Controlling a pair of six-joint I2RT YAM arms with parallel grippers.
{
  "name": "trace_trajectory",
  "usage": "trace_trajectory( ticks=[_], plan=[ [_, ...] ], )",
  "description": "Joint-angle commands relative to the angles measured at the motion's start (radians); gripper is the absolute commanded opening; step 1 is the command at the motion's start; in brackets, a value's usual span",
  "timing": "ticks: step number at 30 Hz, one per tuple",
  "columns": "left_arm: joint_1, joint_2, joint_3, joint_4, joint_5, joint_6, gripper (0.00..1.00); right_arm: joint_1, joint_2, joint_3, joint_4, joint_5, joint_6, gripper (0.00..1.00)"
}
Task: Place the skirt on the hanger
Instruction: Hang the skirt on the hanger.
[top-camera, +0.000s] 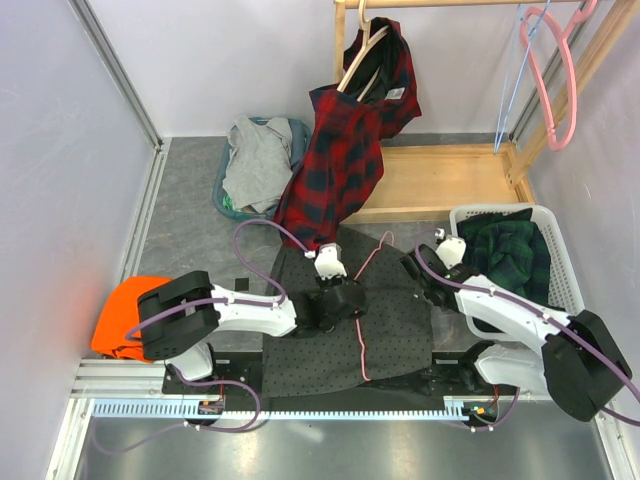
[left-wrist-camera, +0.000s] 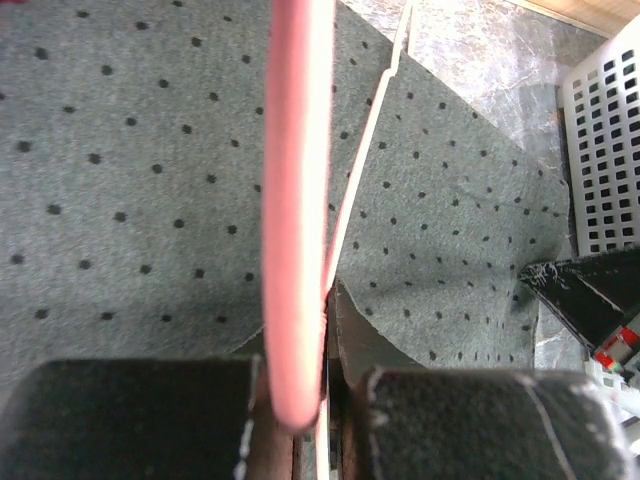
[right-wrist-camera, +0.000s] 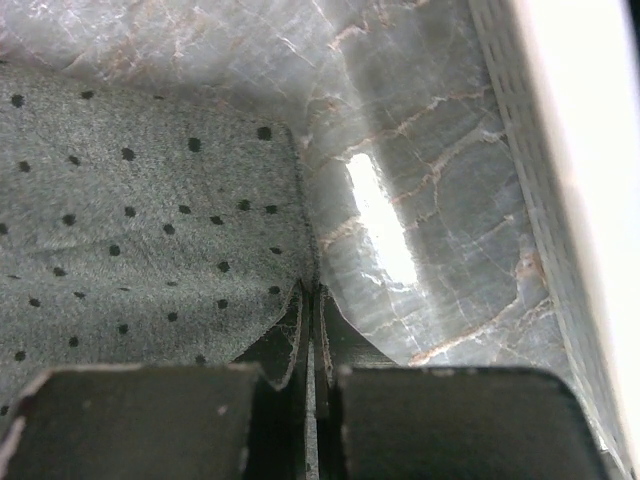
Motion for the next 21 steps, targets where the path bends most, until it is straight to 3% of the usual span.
trace_trajectory(
  ticks=[1, 8, 21],
  plan=[
    [0.009, -0.031, -0.061, -0.183, -0.11, 0.122, 0.02, 0.0, 0.033, 0.064, 0.045, 0.04, -0.027, 0.0],
    [0.01, -0.115, -0.149, -0.284, -0.136, 0.121, 0.02, -0.003, 0.013, 0.07, 0.048, 0.046, -0.075, 0.0],
    [0.024, -0.169, -0.173, -0.399, -0.23, 0.066, 0.02, -0.004, 0.006, 0.046, 0.045, 0.03, -0.092, 0.0]
  ],
)
